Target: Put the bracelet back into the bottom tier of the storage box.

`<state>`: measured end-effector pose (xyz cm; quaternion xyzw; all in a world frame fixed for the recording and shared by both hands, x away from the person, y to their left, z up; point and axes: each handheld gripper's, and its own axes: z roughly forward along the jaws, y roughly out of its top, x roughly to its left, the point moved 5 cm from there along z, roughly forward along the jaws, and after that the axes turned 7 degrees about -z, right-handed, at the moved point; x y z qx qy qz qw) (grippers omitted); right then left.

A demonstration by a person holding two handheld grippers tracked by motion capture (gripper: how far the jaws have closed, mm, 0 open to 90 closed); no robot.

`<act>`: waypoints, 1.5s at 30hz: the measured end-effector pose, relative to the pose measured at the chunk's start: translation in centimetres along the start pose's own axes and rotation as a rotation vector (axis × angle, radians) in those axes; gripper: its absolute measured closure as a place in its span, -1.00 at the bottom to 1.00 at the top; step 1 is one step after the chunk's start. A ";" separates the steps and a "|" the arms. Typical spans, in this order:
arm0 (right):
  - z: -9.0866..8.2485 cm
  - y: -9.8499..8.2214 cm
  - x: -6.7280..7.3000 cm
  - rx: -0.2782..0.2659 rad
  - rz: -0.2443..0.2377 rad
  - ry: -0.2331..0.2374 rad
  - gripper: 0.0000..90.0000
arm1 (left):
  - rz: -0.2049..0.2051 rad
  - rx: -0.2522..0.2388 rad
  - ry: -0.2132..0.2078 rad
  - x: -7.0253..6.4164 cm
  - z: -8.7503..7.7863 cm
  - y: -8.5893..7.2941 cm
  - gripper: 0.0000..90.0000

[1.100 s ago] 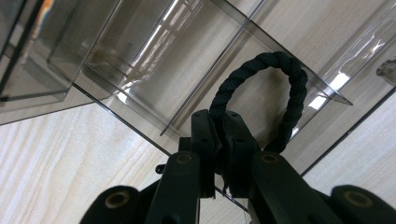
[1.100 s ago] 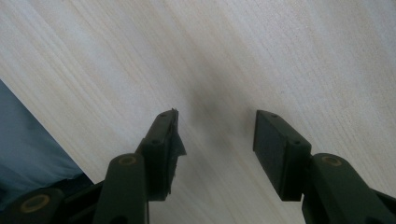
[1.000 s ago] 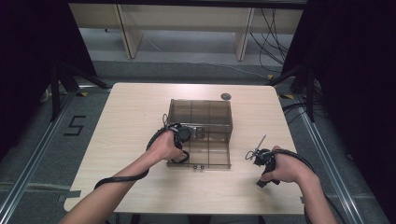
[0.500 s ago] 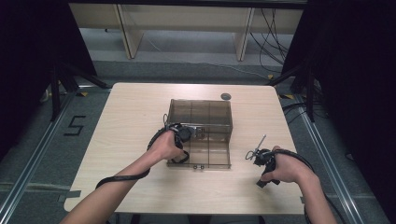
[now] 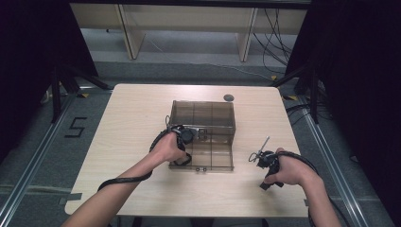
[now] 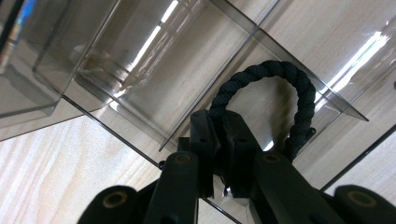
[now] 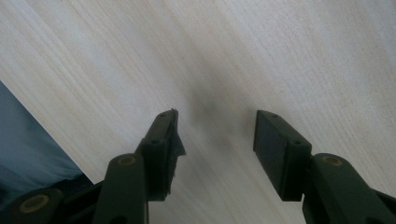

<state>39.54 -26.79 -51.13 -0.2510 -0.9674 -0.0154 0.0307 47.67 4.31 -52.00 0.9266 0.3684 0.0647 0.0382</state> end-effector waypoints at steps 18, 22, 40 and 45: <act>0.0 0.0 0.1 0.000 0.013 -0.001 0.12 | -0.016 -0.030 -0.023 0.0 -0.8 -0.1 0.68; 0.0 0.0 0.0 0.000 0.007 0.002 0.12 | -0.020 -0.049 -0.018 0.2 -1.3 -0.1 0.65; 0.1 -0.1 0.0 0.006 0.006 0.008 0.12 | -0.007 -0.044 0.001 0.1 -1.9 -0.4 0.90; 0.1 -0.1 0.0 0.003 0.012 0.011 0.12 | -0.006 -0.033 0.007 0.1 -1.6 -0.3 0.92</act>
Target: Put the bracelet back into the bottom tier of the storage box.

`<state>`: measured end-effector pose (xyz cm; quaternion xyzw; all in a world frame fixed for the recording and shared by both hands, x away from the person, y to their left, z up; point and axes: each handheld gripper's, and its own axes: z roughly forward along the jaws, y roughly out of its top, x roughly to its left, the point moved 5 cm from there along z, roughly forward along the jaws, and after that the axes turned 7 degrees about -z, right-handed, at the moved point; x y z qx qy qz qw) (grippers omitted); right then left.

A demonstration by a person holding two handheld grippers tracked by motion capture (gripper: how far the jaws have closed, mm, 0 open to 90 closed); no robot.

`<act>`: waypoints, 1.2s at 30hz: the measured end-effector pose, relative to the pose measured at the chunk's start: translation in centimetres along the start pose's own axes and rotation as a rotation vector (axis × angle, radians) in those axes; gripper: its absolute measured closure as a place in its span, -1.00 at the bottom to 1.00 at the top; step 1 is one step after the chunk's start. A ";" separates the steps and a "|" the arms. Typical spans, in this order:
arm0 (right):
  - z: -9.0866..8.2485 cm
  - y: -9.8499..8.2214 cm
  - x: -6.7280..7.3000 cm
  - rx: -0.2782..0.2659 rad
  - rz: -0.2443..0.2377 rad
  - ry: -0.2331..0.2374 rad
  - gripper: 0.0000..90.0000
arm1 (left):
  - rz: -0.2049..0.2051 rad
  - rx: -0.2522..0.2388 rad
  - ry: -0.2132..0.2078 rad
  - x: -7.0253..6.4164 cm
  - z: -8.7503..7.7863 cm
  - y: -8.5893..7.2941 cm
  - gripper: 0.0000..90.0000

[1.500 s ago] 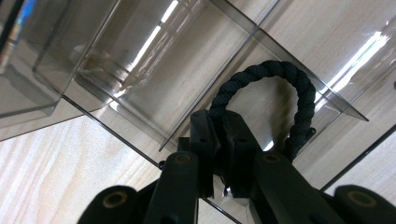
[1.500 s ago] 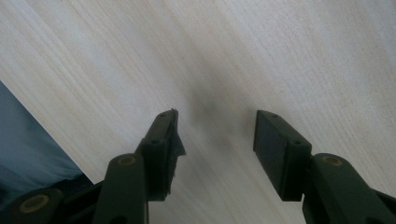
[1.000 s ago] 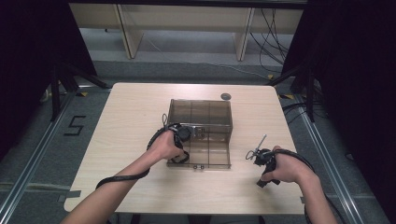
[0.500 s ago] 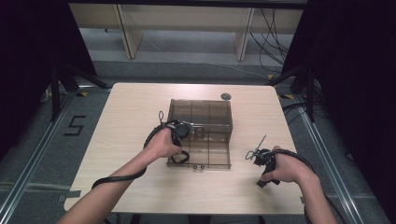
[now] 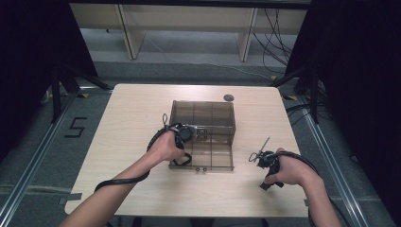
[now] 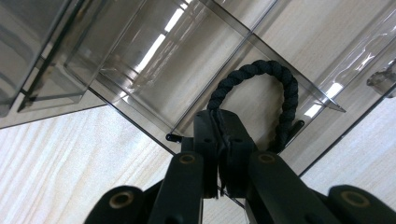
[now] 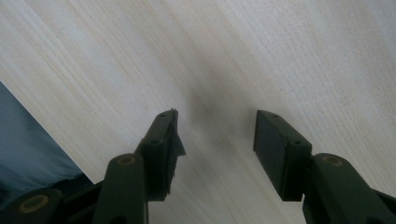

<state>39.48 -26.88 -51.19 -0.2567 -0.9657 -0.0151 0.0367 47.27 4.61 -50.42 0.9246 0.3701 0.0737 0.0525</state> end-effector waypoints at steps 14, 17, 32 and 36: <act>0.1 0.0 0.0 0.002 -0.007 -0.003 0.12 | -0.006 -0.004 -0.006 0.2 0.5 -0.1 0.93; 0.0 0.0 0.0 0.001 -0.007 -0.003 0.12 | -0.007 -0.014 -0.007 0.2 0.3 -0.1 0.90; 0.0 0.0 0.1 0.004 0.002 -0.007 0.12 | -0.030 -0.092 -0.019 0.3 -1.7 -0.6 0.69; 0.1 0.0 0.1 0.002 0.002 -0.005 0.12 | -0.033 -0.117 -0.020 0.6 -2.2 -1.1 0.59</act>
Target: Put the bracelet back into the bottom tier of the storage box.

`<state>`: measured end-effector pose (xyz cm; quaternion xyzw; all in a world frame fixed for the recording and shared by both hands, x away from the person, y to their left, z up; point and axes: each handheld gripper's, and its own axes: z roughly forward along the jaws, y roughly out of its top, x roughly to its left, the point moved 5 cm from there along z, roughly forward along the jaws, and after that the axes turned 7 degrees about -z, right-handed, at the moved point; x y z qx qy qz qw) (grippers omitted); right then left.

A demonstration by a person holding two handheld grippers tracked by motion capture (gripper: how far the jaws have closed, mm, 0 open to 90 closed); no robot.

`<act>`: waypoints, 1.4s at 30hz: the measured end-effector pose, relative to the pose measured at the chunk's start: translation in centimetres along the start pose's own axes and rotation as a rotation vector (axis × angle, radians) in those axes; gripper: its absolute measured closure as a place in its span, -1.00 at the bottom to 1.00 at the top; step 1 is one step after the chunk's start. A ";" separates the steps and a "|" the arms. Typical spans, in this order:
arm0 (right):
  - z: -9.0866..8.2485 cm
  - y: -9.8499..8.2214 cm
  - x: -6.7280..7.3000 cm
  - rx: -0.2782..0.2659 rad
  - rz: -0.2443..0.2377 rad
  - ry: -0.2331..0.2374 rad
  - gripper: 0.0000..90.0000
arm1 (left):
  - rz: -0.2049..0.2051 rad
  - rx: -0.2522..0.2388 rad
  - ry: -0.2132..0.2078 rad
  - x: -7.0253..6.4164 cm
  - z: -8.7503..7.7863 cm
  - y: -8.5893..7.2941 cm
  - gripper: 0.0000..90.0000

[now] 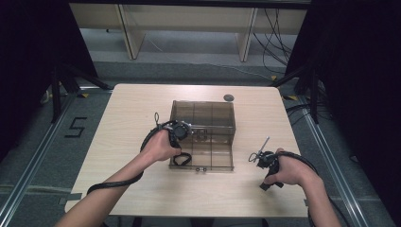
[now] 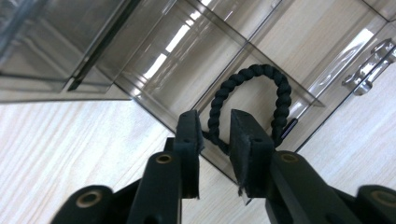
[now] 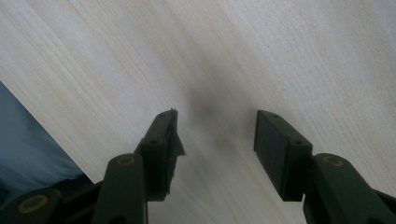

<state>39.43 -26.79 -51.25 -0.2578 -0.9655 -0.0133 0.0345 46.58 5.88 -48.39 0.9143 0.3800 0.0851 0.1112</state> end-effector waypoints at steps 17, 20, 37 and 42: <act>0.0 0.1 0.2 0.009 0.015 0.007 0.11 | -0.002 -0.037 -0.007 0.5 -2.0 -2.0 0.40; 0.0 0.0 0.2 0.010 0.016 0.006 0.10 | -0.004 -0.042 -0.013 0.5 -2.2 -2.5 0.37; 0.0 -0.1 0.2 0.020 0.019 0.008 0.09 | -0.050 -0.063 -0.030 1.2 -2.6 -6.0 0.21; 0.0 -0.1 0.4 0.028 0.042 0.005 0.09 | -0.079 -0.067 -0.030 1.3 -2.7 -7.6 0.17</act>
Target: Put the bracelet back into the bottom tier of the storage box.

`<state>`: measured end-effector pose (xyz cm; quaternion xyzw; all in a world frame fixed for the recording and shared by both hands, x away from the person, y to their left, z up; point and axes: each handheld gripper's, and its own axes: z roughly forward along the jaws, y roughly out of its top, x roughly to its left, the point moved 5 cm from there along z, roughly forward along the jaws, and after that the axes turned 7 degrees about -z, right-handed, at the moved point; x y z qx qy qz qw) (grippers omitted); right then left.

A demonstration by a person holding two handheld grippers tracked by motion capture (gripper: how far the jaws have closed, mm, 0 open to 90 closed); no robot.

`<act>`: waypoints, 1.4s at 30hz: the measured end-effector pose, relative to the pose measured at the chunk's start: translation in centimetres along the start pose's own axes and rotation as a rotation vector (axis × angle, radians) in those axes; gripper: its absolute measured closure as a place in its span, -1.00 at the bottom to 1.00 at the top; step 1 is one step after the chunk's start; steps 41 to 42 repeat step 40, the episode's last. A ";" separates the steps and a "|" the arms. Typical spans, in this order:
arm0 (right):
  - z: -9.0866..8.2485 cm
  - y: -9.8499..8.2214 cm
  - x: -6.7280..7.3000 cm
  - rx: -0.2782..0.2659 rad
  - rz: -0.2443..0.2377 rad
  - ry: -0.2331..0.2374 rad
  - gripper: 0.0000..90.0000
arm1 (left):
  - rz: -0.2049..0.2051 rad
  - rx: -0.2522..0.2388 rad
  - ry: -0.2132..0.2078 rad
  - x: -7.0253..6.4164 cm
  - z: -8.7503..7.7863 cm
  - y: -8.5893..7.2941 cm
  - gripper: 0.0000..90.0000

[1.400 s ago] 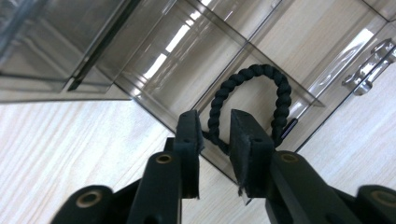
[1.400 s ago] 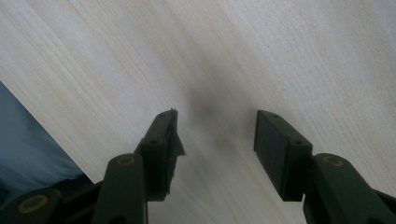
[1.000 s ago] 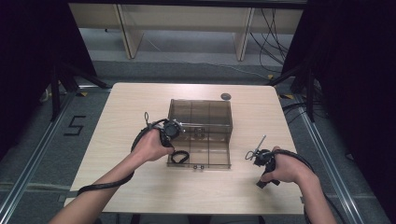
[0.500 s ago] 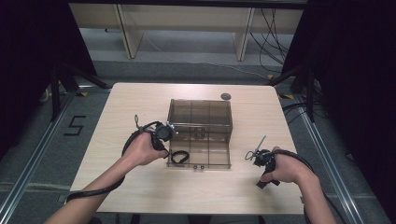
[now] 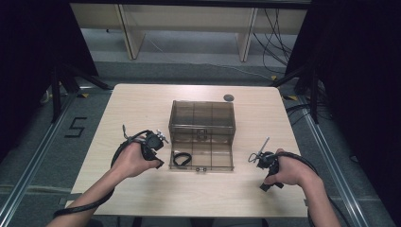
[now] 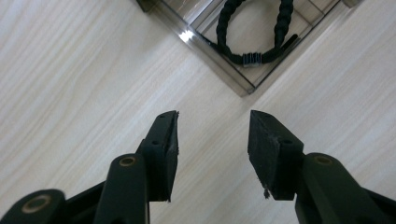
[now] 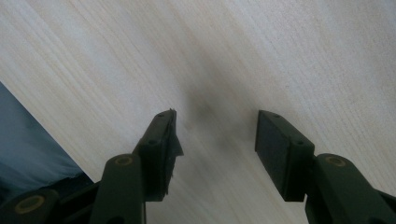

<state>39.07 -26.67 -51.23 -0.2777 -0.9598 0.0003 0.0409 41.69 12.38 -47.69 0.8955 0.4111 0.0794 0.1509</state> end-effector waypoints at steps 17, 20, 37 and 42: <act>0.3 -0.1 -0.3 -0.002 -0.022 0.002 0.08 | -0.062 -0.040 -0.002 0.5 0.4 -5.1 0.04; 0.2 -0.1 0.0 0.006 0.002 0.009 0.07 | -0.093 -0.051 -0.002 0.5 0.7 -6.0 0.02; 0.2 -0.2 -0.5 -0.013 -0.042 -0.009 0.07 | -0.145 -0.122 -0.010 0.3 1.8 -8.3 -0.06; -0.1 -0.2 -0.4 -0.010 -0.024 -0.008 0.07 | -0.155 -0.141 -0.015 0.2 2.0 -8.2 -0.08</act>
